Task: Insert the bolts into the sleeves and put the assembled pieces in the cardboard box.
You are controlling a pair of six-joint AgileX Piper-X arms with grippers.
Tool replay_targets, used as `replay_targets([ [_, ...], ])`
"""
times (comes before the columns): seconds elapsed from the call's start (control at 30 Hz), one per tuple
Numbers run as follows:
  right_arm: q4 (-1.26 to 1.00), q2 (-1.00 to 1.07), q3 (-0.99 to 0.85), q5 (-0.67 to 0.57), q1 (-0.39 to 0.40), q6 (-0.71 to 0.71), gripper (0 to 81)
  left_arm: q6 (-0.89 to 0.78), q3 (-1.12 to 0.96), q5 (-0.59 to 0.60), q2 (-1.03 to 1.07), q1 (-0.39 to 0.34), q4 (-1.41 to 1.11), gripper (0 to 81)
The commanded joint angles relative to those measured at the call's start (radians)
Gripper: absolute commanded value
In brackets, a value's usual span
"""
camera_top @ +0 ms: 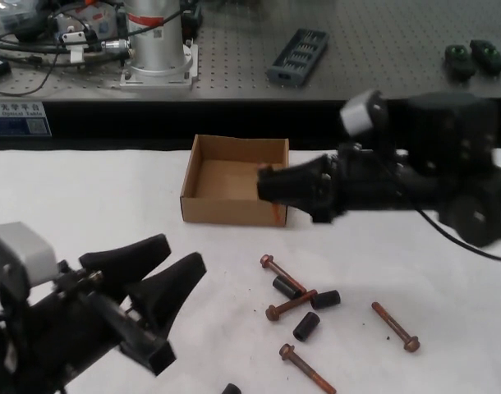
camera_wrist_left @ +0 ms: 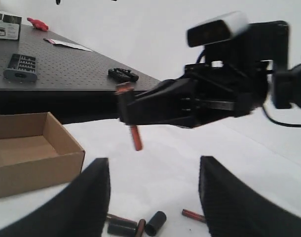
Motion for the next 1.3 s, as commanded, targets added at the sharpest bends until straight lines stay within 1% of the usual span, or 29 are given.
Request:
replay_targets([
  [0.0, 0.004, 0.020, -0.044, -0.003, -0.006, 0.020, 1.6, 0.010, 0.025, -0.014, -0.088, 0.003, 0.041, 39.8],
  [0.07, 0.057, 0.079, -0.132, -0.003, -0.006, 0.025, 1.6, 0.010, 0.037, -0.014, -0.148, 0.003, 0.087, 39.8],
  [0.17, 0.121, 0.151, -0.248, -0.003, -0.006, 0.023, 1.6, 0.010, 0.043, -0.014, -0.238, 0.003, 0.226, 39.8],
  [0.23, 0.139, 0.184, -0.312, 0.000, -0.009, 0.023, 1.6, 0.010, 0.046, -0.014, -0.288, 0.003, 0.316, 38.2],
  [0.3, 0.150, 0.217, -0.366, 0.036, -0.014, 0.023, 1.6, 0.012, 0.046, -0.001, -0.343, 0.003, 0.391, 35.8],
  [0.37, 0.177, 0.250, -0.413, 0.063, -0.017, 0.023, 1.6, 0.037, 0.046, 0.023, -0.394, 0.003, 0.428, 33.5],
  [0.53, 0.258, 0.325, -0.530, 0.107, -0.035, 0.023, 1.6, 0.046, 0.046, 0.040, -0.504, 0.003, 0.474, 33.2],
  [0.63, 0.301, 0.353, -0.583, 0.141, -0.044, 0.027, 1.6, 0.046, 0.046, 0.040, -0.571, 0.003, 0.562, 33.2],
  [0.77, 0.376, 0.358, -0.623, 0.232, -0.045, 0.027, 1.6, 0.046, 0.046, 0.040, -0.660, 0.003, 0.705, 33.2],
  [0.9, 0.406, 0.358, -0.629, 0.245, -0.045, 0.047, 2.0, 0.046, 0.046, 0.040, -0.736, 0.003, 0.761, 33.1],
  [0.93, 0.419, 0.358, -0.629, 0.243, -0.045, 0.049, 3.9, 0.044, 0.046, 0.040, -0.752, 0.003, 0.761, 33.1],
  [1.0, 0.446, 0.358, -0.629, 0.243, -0.039, 0.049, 11.2, 0.029, 0.039, 0.040, -0.775, 0.003, 0.774, 33.1],
  [1.1, 0.486, 0.358, -0.629, 0.261, -0.033, 0.059, 31.4, 0.029, 0.016, 0.040, -0.784, 0.003, 0.868, 33.1],
  [1.13, 0.499, 0.358, -0.629, 0.264, -0.033, 0.067, 36.6, 0.029, 0.006, 0.044, -0.783, 0.003, 0.911, 33.1],
  [1.17, 0.512, 0.358, -0.629, 0.259, -0.033, 0.072, 38.9, 0.029, -0.003, 0.051, -0.783, 0.003, 0.949, 33.1],
  [1.23, 0.534, 0.355, -0.629, 0.247, -0.033, 0.070, 37.9, 0.029, -0.017, 0.069, -0.783, 0.003, 0.997, 33.1],
  [1.27, 0.537, 0.353, -0.629, 0.213, -0.033, 0.060, 36.9, 0.029, -0.020, 0.086, -0.783, 0.003, 1.000, 33.1],
])
